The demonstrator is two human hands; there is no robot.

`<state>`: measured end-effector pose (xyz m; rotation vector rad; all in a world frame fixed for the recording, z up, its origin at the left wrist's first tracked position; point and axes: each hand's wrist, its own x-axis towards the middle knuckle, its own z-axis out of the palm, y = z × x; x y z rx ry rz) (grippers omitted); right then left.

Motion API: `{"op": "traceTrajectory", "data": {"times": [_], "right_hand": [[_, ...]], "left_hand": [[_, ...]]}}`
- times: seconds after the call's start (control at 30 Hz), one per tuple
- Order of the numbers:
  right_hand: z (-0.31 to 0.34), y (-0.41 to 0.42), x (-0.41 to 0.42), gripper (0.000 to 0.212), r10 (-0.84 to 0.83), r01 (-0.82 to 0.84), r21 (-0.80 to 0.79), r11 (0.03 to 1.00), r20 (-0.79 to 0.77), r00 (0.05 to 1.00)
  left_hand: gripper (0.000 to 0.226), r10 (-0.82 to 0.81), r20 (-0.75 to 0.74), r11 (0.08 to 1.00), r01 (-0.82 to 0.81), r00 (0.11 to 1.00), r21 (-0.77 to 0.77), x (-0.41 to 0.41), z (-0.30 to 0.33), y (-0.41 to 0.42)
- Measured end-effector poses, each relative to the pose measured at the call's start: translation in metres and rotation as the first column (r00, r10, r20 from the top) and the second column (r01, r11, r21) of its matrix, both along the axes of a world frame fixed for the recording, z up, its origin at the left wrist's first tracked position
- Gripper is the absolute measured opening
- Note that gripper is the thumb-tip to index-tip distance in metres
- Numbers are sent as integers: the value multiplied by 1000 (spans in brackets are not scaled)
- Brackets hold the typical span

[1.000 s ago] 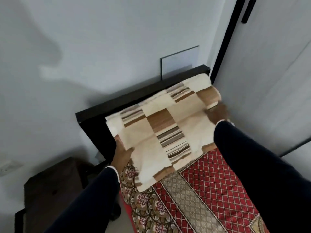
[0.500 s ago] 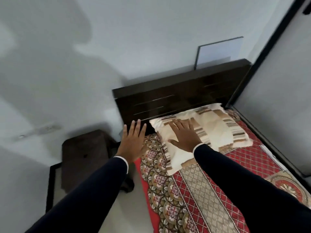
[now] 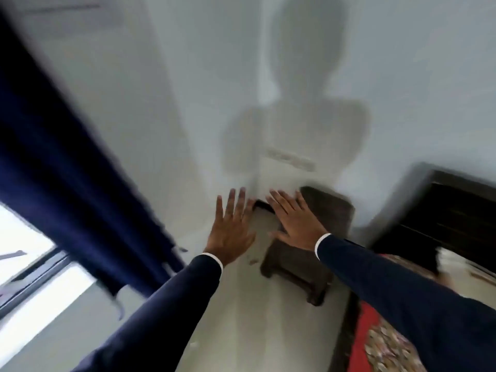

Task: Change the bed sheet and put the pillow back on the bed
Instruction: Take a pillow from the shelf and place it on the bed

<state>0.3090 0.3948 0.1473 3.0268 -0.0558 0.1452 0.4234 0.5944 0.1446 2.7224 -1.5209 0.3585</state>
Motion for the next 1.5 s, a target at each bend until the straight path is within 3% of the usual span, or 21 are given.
{"op": "traceTrajectory", "data": {"times": [0.1,0.2,0.37,0.47,0.6,0.8,0.9,1.0,1.13,1.5], "right_hand": [[3,117,76,89,290,-291,23,956,41,956],[7,239,126,86,552,-560,67,826,112,826],[17,423,145,82,821,-878,183,442,312,478],[10,527,152,85,913,-950,194,244,284,293],[3,648,158,88,970,-979,185,82,211,121],[9,802,127,89,969,-961,195,-198,185,-163],[11,870,102,88,942,-932,174,-318,167,-290],[14,936,72,87,914,-903,163,-397,157,-374],[18,1027,21,86,874,-867,135,-480,149,-462],[49,1272,-127,83,867,-862,143,-487,198,-457]], "left_hand": [[84,177,-56,981,-181,983,-74,17,-5,131],[77,320,-109,923,-336,941,-187,11,-6,248],[72,642,-17,735,-622,767,-270,-47,-2,411],[79,845,-13,519,-826,534,-222,-88,-3,497],[86,967,-10,249,-953,254,-173,-123,-1,580],[91,978,17,-202,-972,-206,-122,-194,11,668],[89,934,50,-348,-933,-353,-93,-238,19,706],[87,867,79,-482,-869,-491,-113,-286,24,749],[84,806,89,-578,-810,-586,-98,-345,30,814],[82,723,108,-678,-731,-682,-76,-503,52,1036]]}}
